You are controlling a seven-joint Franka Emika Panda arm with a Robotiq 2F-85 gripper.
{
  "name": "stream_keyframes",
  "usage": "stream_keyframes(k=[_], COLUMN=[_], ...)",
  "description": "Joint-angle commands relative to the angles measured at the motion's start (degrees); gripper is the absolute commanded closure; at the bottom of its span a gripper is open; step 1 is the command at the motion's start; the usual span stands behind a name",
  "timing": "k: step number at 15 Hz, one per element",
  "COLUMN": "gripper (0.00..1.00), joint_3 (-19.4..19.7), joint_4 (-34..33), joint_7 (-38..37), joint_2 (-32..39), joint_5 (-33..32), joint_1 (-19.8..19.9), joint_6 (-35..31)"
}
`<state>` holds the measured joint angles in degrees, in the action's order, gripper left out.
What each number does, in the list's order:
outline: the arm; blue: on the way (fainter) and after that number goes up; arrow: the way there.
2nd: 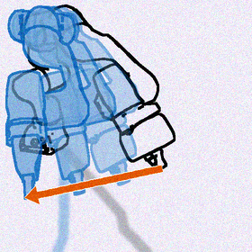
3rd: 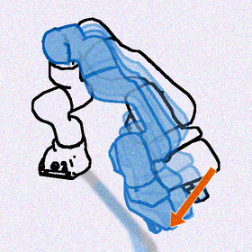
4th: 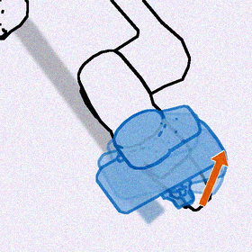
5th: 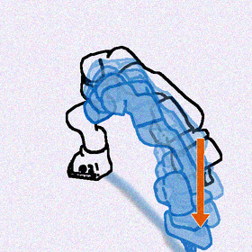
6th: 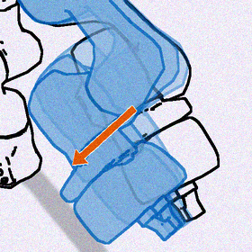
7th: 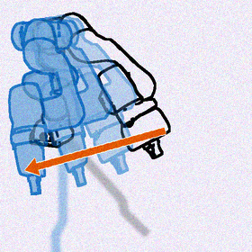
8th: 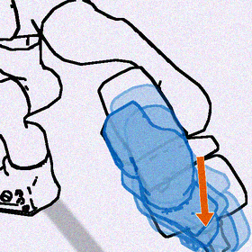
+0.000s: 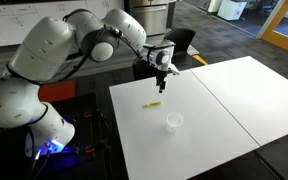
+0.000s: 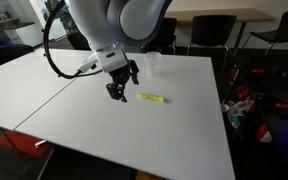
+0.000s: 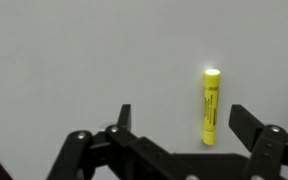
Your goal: Put the yellow marker inside the clear cup then take it out of the cup
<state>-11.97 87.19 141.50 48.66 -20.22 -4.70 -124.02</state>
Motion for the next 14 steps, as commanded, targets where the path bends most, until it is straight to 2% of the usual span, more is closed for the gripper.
stream_keyframes(k=[1,6,10,11,14], gripper=[0.00,0.00,0.00,0.00,0.00], joint_3=[1.9,2.2,1.5,2.0,2.0], joint_4=[11.4,20.1,25.1,19.9,22.3], joint_7=[-4.8,-8.4,-7.0,-6.7,-6.7], joint_2=[-9.5,-17.1,-21.5,-17.2,-19.3], joint_5=[-0.1,0.0,0.7,0.4,0.4], joint_1=[-1.0,-0.5,0.3,-0.6,-0.6], joint_6=[-6.7,-11.8,-14.5,-11.6,-12.4])
